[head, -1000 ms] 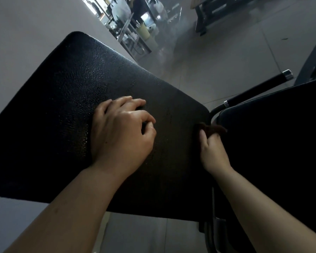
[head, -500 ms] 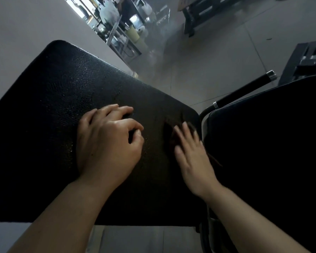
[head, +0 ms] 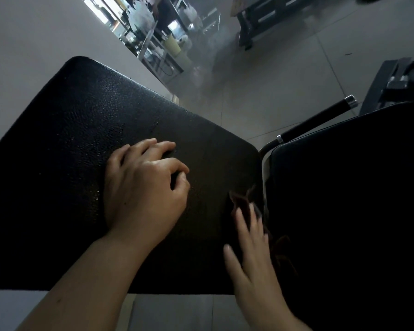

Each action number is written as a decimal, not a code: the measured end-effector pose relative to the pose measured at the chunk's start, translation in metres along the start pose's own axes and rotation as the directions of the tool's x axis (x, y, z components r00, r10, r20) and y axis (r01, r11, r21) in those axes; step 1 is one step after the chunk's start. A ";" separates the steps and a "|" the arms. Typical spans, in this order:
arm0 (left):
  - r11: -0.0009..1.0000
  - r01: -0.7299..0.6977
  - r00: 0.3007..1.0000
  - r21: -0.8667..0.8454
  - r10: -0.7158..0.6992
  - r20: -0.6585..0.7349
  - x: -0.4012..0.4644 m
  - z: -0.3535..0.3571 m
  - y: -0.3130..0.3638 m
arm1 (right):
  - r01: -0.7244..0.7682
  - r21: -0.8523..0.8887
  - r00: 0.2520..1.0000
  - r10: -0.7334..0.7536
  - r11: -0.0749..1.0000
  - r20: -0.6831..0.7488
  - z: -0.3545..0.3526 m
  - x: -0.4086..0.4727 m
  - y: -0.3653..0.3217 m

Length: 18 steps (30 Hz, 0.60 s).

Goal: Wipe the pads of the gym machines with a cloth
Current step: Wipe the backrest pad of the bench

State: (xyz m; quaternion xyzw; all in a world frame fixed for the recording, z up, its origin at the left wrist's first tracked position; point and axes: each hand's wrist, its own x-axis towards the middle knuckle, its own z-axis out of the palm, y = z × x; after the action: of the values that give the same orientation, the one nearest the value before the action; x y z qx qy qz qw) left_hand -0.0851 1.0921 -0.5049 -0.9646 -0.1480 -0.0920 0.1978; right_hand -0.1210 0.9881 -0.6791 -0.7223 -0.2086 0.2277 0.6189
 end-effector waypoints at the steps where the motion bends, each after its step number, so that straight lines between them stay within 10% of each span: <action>1: 1.000 0.000 1.000 0.000 0.000 0.001 0.000 0.000 0.000 | -0.015 -0.073 0.999 0.018 0.997 0.037 0.005 -0.008 0.003; 4: 1.000 0.007 1.000 -0.007 -0.007 0.000 0.000 0.000 0.001 | 0.002 -0.123 0.999 0.002 0.992 0.037 0.000 0.000 0.010; 14: 0.999 0.011 1.000 -0.053 -0.011 0.008 -0.002 0.000 0.001 | -0.102 0.526 0.951 0.238 0.844 -0.199 -0.040 0.149 0.037; 18: 0.996 0.011 1.000 -0.084 -0.010 0.017 -0.002 -0.001 0.000 | -0.162 0.469 0.919 0.306 0.868 -0.249 -0.044 0.173 0.030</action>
State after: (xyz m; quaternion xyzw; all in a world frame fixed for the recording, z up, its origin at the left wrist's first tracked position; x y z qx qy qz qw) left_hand -0.0872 1.0914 -0.5046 -0.9720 -0.1508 -0.0914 0.1551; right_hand 0.0455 1.0494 -0.7155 -0.6111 0.0402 0.2246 0.7579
